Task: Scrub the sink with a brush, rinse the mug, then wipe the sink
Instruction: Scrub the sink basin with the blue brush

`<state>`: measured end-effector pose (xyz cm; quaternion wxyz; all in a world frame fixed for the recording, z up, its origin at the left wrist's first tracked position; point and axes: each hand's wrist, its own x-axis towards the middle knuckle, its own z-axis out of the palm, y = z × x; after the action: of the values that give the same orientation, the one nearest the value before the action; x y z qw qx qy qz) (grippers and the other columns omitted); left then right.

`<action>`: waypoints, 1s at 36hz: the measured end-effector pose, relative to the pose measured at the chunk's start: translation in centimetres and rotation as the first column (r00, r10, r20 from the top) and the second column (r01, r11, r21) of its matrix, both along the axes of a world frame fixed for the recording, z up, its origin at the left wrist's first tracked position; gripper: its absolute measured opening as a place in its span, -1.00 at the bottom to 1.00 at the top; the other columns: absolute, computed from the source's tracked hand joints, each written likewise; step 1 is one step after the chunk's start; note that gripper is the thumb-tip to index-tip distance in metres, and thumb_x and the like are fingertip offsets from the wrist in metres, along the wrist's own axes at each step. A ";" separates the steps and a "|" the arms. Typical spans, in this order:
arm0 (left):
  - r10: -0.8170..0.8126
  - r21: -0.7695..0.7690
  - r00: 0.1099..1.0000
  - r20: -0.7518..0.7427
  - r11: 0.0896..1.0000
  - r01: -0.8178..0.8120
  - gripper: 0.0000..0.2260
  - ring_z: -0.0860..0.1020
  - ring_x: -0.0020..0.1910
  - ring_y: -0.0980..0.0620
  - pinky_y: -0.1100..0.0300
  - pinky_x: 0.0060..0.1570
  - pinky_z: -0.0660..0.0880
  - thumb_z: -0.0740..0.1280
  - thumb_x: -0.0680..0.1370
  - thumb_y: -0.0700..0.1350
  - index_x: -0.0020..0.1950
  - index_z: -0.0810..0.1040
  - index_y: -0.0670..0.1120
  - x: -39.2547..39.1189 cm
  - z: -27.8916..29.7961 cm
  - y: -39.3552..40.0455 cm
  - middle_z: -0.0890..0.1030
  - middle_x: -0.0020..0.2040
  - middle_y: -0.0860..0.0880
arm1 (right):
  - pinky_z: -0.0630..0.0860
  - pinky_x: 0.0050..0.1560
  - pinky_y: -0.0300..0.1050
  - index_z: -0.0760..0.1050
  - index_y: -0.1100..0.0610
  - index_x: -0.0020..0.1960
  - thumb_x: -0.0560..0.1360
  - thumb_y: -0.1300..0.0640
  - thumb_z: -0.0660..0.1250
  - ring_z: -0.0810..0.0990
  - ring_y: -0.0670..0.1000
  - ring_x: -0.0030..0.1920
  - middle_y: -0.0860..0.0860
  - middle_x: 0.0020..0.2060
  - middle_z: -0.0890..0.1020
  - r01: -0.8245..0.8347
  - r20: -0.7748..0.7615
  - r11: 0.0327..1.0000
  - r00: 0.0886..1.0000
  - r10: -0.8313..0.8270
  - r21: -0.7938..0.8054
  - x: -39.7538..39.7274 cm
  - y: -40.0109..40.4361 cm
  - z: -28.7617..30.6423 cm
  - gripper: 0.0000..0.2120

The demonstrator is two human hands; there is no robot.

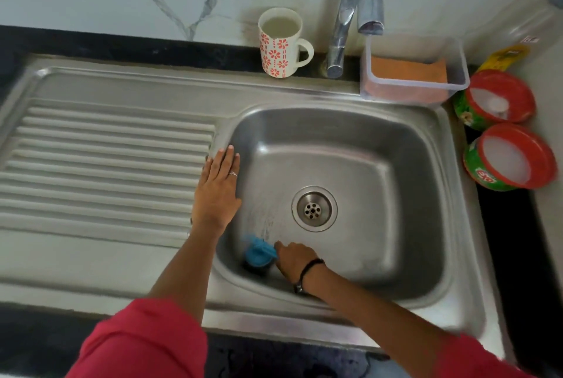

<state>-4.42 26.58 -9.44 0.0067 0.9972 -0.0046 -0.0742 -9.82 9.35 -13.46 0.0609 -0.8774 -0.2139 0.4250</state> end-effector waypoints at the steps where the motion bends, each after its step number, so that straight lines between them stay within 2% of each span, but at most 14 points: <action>1: -0.001 -0.003 1.000 0.001 1.000 0.001 -0.29 -0.23 0.52 0.00 0.08 0.48 -0.27 0.23 0.52 -0.17 0.54 -0.13 -0.12 0.1 0.0 0.0 -0.17 0.55 -0.06 | 0.44 0.10 -0.01 0.26 0.22 0.36 0.62 0.15 0.07 0.51 0.18 0.18 0.21 0.22 0.49 0.001 -0.026 0.998 1.000 -0.002 -0.056 -0.1 -0.6 0.4 -0.66; 6: -0.007 -0.004 1.000 -0.001 1.000 0.007 -0.31 -0.22 0.52 -0.01 0.08 0.47 -0.27 0.22 0.52 -0.18 0.54 -0.11 -0.13 0.1 0.2 0.0 -0.17 0.55 -0.07 | 0.44 0.18 -0.04 0.34 0.26 0.34 0.56 0.19 0.21 0.49 0.13 0.24 0.17 0.27 0.47 -0.007 -0.123 0.962 0.992 -0.028 -0.274 0.8 -2.6 2.0 -0.63; 12: -0.037 -0.001 0.999 0.023 0.999 0.037 -0.35 -0.20 0.52 -0.03 0.06 0.47 -0.27 0.19 0.53 -0.20 0.54 -0.07 -0.14 -0.1 0.2 0.2 -0.14 0.55 -0.10 | 0.46 0.23 0.02 0.36 0.31 0.33 0.55 0.23 0.21 0.49 0.18 0.24 0.21 0.26 0.49 0.128 -0.165 0.977 0.974 -0.156 -0.169 0.9 1.8 2.0 -0.63; 15: -0.053 -0.004 0.998 0.015 0.999 0.053 -0.40 -0.23 0.52 -0.04 0.05 0.47 -0.29 0.12 0.55 -0.16 0.54 -0.07 -0.14 -0.1 0.3 0.2 -0.15 0.55 -0.11 | 0.42 0.26 0.03 0.32 0.30 0.36 0.56 0.25 0.17 0.46 0.20 0.28 0.23 0.29 0.45 0.202 -0.135 0.974 0.967 -0.215 -0.103 1.1 4.0 1.8 -0.63; 18: -0.070 -0.012 0.997 0.013 0.997 0.070 -0.41 -0.21 0.52 -0.04 0.03 0.48 -0.27 0.14 0.54 -0.16 0.54 0.01 -0.12 -0.1 0.3 0.3 -0.12 0.55 -0.11 | 0.41 0.25 0.02 0.32 0.29 0.36 0.58 0.22 0.15 0.45 0.18 0.28 0.22 0.29 0.45 0.241 -0.094 0.963 0.963 -0.252 -0.119 0.8 3.6 1.9 -0.64; 22: -0.199 -0.066 0.977 0.080 0.977 0.204 -0.41 -0.03 0.53 -0.06 0.05 0.45 -0.33 0.28 0.44 -0.21 0.47 0.26 -0.16 0.0 -0.3 0.6 0.12 0.53 -0.13 | 0.44 0.20 -0.04 0.37 0.25 0.31 0.57 0.17 0.19 0.51 0.14 0.22 0.18 0.23 0.51 0.373 -0.006 0.907 0.924 -0.381 -0.195 0.0 -1.2 1.4 -0.66; 24: -0.293 -0.069 0.952 0.088 0.952 0.300 -0.42 0.15 0.50 -0.07 0.06 0.46 -0.31 0.32 0.37 -0.26 0.41 0.37 -0.17 -0.3 -0.7 0.6 0.32 0.45 -0.14 | 0.46 0.17 -0.06 0.39 0.23 0.29 0.57 0.16 0.19 0.53 0.11 0.18 0.15 0.20 0.54 0.487 0.082 0.839 0.872 -0.483 -0.242 -0.4 -4.5 1.5 -0.68; 26: -0.362 -0.111 0.928 0.085 0.923 0.370 -0.51 0.30 0.44 -0.04 0.06 0.47 -0.25 0.31 0.41 -0.27 0.36 0.44 -0.16 -0.7 -1.2 0.4 0.47 0.34 -0.12 | 0.45 0.18 -0.07 0.40 0.23 0.30 0.59 0.16 0.15 0.53 0.11 0.21 0.14 0.21 0.54 0.598 0.163 0.746 0.800 -0.577 -0.292 -0.4 -7.7 1.8 -0.69; 28: -0.419 -0.188 0.905 -0.072 0.897 0.400 -0.65 0.39 0.37 0.00 0.10 0.47 -0.20 0.25 0.55 -0.13 0.34 0.48 -0.09 -1.2 -1.6 -0.1 0.52 0.29 -0.07 | 0.44 0.19 -0.06 0.41 0.25 0.29 0.60 0.17 0.10 0.51 0.13 0.23 0.16 0.23 0.53 0.697 0.213 0.644 0.713 -0.668 -0.316 -0.2 -10.1 2.2 -0.68; 29: -0.422 -0.249 0.877 -0.231 0.897 0.366 -0.68 0.42 0.34 0.01 0.09 0.49 -0.07 0.23 0.58 -0.02 0.31 0.50 -0.04 -1.3 -1.7 -0.4 0.54 0.27 -0.03 | 0.43 0.19 -0.05 0.41 0.26 0.29 0.60 0.18 0.10 0.50 0.14 0.23 0.17 0.23 0.52 0.732 0.221 0.603 0.675 -0.704 -0.316 -0.1 -10.7 2.4 -0.68; 31: -0.400 -0.404 0.746 -0.532 0.894 0.192 -0.65 0.50 0.24 0.02 0.07 0.36 0.29 0.25 0.54 0.17 0.20 0.58 0.01 -1.8 -1.0 -1.0 0.59 0.20 0.02 | 0.42 0.20 -0.06 0.41 0.27 0.29 0.61 0.16 0.10 0.49 0.14 0.25 0.18 0.24 0.51 0.769 0.216 0.565 0.631 -0.745 -0.299 0.2 -10.3 2.5 -0.67; 32: -0.406 -0.447 0.656 -0.636 0.887 0.115 -0.61 0.53 0.17 0.03 0.09 0.27 0.38 0.27 0.50 0.23 0.14 0.62 0.00 -2.1 -0.5 -1.3 0.61 0.15 0.02 | 0.41 0.21 -0.06 0.41 0.28 0.30 0.61 0.14 0.09 0.49 0.14 0.26 0.18 0.25 0.51 0.776 0.205 0.565 0.624 -0.754 -0.281 0.3 -9.4 2.4 -0.66; 34: -0.436 -0.453 0.518 -0.736 0.886 0.103 -0.46 0.57 0.06 0.03 0.12 0.16 0.43 0.29 0.40 0.36 0.04 0.65 -0.08 -2.9 0.1 -1.5 0.65 0.06 0.00 | 0.40 0.23 -0.06 0.40 0.28 0.30 0.61 0.12 0.09 0.48 0.15 0.27 0.19 0.26 0.50 0.774 0.158 0.590 0.628 -0.762 -0.229 0.4 -6.5 1.8 -0.65; 36: -0.462 -0.439 0.430 -0.776 0.884 0.158 -0.45 0.55 -0.03 0.05 0.16 0.10 0.43 0.33 0.35 0.36 0.00 0.64 -0.10 -3.4 0.7 -1.5 0.64 0.02 0.00 | 0.39 0.24 -0.05 0.38 0.28 0.31 0.61 0.16 0.08 0.46 0.15 0.29 0.19 0.28 0.49 0.748 0.119 0.641 0.662 -0.740 -0.173 0.4 -2.7 0.9 -0.67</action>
<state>-7.86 25.10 -8.75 0.1456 0.7905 -0.1976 -0.5611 -9.41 6.65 -12.52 0.1345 -0.8966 0.2097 0.3661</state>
